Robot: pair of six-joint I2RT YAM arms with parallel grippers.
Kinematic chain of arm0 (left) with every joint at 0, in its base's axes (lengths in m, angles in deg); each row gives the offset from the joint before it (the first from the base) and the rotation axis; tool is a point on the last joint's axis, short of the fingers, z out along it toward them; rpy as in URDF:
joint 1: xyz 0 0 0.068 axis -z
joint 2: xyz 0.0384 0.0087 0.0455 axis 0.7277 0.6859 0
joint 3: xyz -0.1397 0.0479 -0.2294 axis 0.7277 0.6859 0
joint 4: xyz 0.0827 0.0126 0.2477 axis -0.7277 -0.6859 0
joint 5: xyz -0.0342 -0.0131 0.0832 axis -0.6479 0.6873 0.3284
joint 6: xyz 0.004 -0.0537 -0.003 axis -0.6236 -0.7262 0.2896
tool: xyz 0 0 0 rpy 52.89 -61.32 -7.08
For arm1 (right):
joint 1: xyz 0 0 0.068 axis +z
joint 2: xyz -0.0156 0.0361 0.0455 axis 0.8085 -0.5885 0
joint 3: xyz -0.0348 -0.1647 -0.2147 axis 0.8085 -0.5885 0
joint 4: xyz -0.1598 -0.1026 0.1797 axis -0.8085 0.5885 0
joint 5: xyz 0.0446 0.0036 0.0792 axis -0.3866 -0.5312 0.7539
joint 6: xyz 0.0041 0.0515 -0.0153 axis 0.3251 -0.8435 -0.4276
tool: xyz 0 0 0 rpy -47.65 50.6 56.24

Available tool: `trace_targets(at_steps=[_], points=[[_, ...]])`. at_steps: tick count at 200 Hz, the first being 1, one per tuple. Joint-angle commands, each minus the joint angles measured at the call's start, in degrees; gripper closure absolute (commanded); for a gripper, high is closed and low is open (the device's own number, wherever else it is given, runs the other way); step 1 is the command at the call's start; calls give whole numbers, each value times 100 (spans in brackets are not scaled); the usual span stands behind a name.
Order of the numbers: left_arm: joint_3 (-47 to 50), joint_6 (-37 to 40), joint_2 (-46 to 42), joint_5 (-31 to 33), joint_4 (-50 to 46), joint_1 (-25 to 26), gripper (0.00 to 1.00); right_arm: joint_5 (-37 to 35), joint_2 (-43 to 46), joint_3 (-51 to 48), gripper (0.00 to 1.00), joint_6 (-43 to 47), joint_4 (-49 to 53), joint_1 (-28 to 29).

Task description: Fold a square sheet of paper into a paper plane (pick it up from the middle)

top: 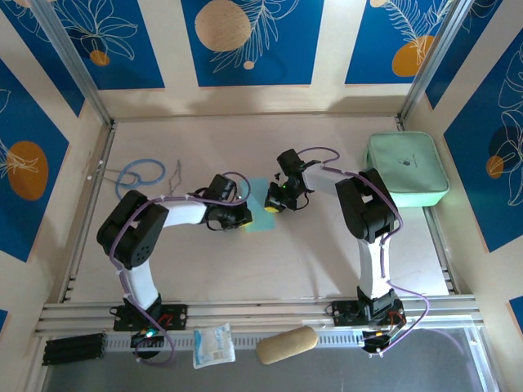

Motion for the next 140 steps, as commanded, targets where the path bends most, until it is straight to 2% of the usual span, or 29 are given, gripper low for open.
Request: trace_targets(at_steps=[1, 45, 74, 99, 120, 140], points=[[497, 318, -6, 76, -911, -15, 97, -1210, -523, -464, 94, -117, 803, -150], [393, 739, -677, 105, -1455, -27, 97, -1131, -408, -513, 93, -10, 721, -228], [-205, 687, -1088, 332, -1165, -31, 96, -819, -200, -316, 91, 183, 641, -235], [-585, 523, -768, 669, -1001, -65, 96, -385, 265, -227, 86, 216, 348, -241], [-849, 267, -268, 480, -723, -157, 95, -10, 689, -222, 76, 144, 106, -273], [-1123, 73, 89, 310, -394, -166, 93, 66, 1046, -367, 69, 60, -15, -327]])
